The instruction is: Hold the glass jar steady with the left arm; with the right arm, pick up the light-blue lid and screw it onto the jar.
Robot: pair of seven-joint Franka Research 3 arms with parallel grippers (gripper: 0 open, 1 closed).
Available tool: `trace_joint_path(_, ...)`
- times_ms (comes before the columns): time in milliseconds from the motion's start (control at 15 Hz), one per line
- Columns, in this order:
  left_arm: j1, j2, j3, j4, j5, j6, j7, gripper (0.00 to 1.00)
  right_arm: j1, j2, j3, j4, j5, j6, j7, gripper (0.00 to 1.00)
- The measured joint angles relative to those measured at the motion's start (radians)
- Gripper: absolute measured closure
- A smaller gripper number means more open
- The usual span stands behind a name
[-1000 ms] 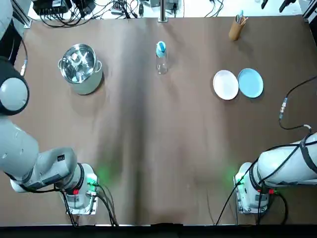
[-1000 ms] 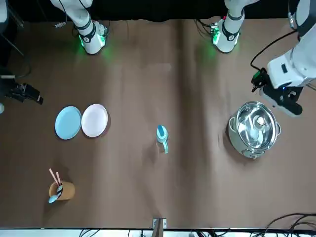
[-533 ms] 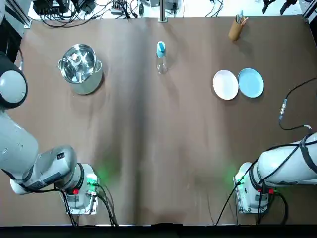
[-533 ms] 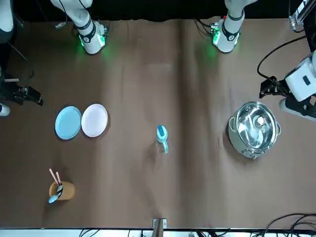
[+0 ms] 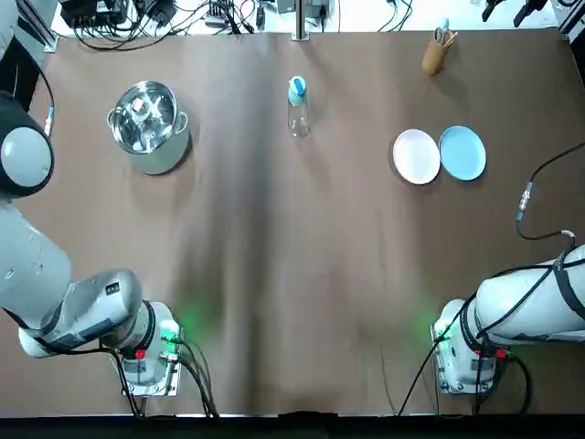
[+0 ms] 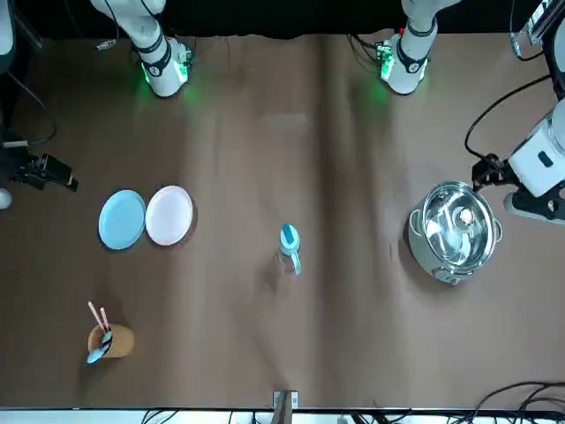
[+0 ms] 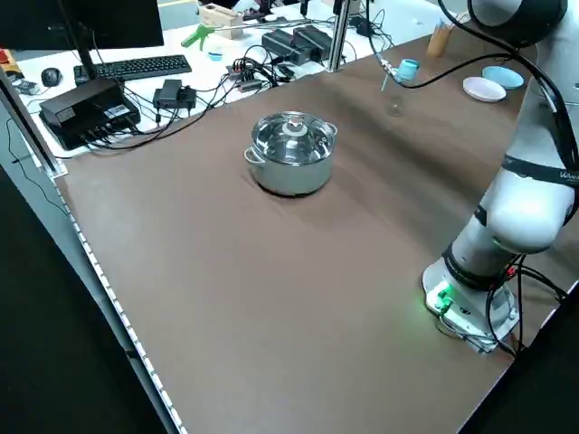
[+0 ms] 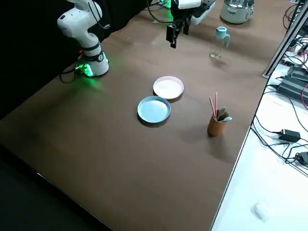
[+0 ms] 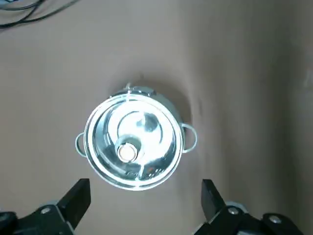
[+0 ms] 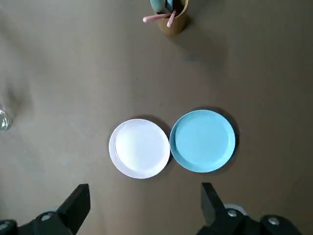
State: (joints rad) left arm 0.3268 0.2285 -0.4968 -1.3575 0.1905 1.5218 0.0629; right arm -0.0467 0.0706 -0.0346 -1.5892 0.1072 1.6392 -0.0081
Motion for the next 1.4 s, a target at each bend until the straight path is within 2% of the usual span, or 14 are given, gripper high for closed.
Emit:
trace_joint_path(133, -0.002, 0.007, -0.005, -0.002, -0.001, 0.046, -0.121, 0.00, 0.000, 0.000, 0.000, 0.000, 0.000, 0.000, -0.001, 0.00)
trace_joint_path(333, -0.001, 0.002, -0.008, -0.012, -0.015, 0.049, -0.151, 0.00, -0.003, 0.000, -0.001, 0.000, 0.000, 0.002, -0.001, 0.00)
trace_joint_path(467, 0.002, -0.023, -0.008, -0.044, -0.063, 0.068, -0.172, 0.00, -0.003, 0.000, 0.000, 0.000, 0.000, 0.003, -0.002, 0.00)
trace_joint_path(733, 0.017, -0.068, -0.008, -0.084, -0.084, 0.073, -0.182, 0.00, -0.004, 0.000, -0.001, 0.001, 0.000, 0.008, -0.002, 0.00)
trace_joint_path(1200, 0.023, -0.073, -0.009, -0.084, -0.086, 0.084, -0.181, 0.00, -0.004, 0.000, 0.001, 0.001, 0.000, 0.008, -0.002, 0.00)
trace_joint_path(1400, 0.008, -0.073, -0.006, -0.085, -0.088, 0.055, -0.181, 0.00, -0.004, 0.000, -0.001, 0.001, 0.000, 0.008, -0.002, 0.00)
